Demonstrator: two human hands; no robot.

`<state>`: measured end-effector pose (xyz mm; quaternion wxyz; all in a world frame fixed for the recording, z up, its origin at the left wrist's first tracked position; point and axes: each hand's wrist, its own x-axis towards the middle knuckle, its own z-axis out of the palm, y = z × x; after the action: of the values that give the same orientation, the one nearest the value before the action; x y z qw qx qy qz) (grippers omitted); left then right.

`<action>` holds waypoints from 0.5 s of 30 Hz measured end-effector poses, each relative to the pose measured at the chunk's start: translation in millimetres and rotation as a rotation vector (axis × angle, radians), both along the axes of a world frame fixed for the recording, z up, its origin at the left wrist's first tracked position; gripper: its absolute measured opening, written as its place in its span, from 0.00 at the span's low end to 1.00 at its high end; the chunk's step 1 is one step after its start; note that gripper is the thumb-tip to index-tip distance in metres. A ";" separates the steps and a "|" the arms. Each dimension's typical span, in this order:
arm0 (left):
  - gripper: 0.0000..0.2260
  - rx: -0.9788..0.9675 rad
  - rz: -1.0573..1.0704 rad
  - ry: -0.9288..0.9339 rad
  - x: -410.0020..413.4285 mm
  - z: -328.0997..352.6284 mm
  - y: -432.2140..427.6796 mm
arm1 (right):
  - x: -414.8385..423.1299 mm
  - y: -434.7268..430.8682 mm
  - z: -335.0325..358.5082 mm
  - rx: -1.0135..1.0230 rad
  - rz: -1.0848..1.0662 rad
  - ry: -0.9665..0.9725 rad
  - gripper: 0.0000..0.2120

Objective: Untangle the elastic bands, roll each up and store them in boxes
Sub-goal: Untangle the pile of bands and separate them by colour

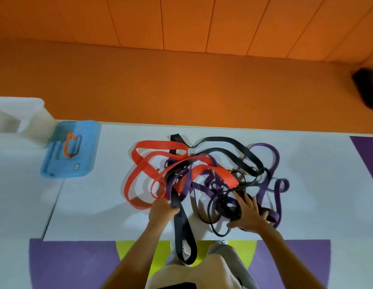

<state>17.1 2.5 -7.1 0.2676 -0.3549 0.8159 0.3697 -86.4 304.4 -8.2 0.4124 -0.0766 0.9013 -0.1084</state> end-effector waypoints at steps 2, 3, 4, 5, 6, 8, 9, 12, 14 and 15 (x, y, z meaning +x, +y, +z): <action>0.11 0.150 0.068 -0.019 8.8 -10.2 8.5 | -1.9 -7.6 5.6 -0.008 -0.028 0.002 0.59; 0.08 0.248 0.137 -0.026 12.2 -13.7 11.8 | -0.6 -12.1 9.9 -0.006 -0.041 0.038 0.54; 0.10 0.332 0.222 -0.023 14.6 -17.8 13.6 | 1.8 -17.3 14.2 -0.009 -0.043 0.109 0.48; 0.12 0.397 0.290 -0.008 15.5 -21.9 14.3 | 4.4 -22.6 17.6 -0.051 -0.038 0.209 0.40; 0.12 0.460 0.330 -0.005 15.3 -20.9 15.0 | 7.4 -28.2 19.9 -0.147 -0.049 0.309 0.31; 0.05 0.614 0.390 -0.007 10.6 -12.4 17.1 | 16.2 -43.2 25.0 -0.367 -0.117 0.366 0.16; 0.02 0.700 0.441 0.006 6.8 -8.1 16.9 | 21.3 -52.7 28.7 -0.436 -0.140 0.312 0.12; 0.07 0.823 0.610 0.096 -12.8 4.7 14.1 | 37.5 -77.4 35.8 -0.562 -0.178 -0.015 0.14; 0.08 0.860 0.691 0.151 -25.5 12.3 10.9 | 44.8 -88.9 35.0 -0.633 -0.214 -0.162 0.18; 0.08 0.886 0.733 0.168 -31.1 14.3 8.8 | 45.5 -92.2 31.9 -0.660 -0.233 -0.164 0.21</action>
<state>-14.0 11.3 7.1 0.1796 -0.4381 0.4255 0.7712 -41.0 212.2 23.7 0.4212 -0.0933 0.7844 -0.4457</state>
